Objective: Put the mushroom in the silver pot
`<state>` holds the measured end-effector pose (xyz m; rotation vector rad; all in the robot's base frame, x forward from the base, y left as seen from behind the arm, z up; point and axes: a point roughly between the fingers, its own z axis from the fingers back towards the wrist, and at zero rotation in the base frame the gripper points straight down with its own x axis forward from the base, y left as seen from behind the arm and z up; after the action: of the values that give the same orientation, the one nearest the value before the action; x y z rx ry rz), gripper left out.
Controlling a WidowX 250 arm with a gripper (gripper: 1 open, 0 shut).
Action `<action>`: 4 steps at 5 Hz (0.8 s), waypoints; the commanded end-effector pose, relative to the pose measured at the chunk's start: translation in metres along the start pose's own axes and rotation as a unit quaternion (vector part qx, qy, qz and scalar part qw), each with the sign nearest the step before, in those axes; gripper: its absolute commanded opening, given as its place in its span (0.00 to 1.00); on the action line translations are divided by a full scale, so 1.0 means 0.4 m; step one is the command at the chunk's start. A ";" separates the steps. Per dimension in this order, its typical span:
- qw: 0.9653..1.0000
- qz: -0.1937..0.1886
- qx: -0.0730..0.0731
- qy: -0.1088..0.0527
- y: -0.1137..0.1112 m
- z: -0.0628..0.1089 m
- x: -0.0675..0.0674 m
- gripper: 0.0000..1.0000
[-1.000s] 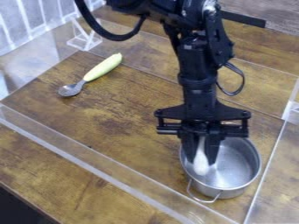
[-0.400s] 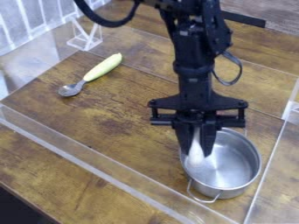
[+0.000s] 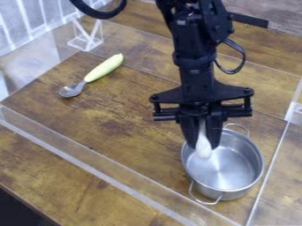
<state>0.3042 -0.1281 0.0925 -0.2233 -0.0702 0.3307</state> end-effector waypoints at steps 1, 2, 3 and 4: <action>0.999 -0.001 -0.017 -0.029 -0.011 0.048 -0.009 1.00; 1.000 0.002 -0.013 -0.028 -0.013 0.040 -0.024 1.00; 0.999 -0.015 -0.002 -0.033 -0.023 0.057 -0.008 1.00; 0.999 -0.028 0.009 -0.040 -0.034 0.082 0.010 1.00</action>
<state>0.3061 -0.1266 0.1084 -0.1634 -0.0992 0.3070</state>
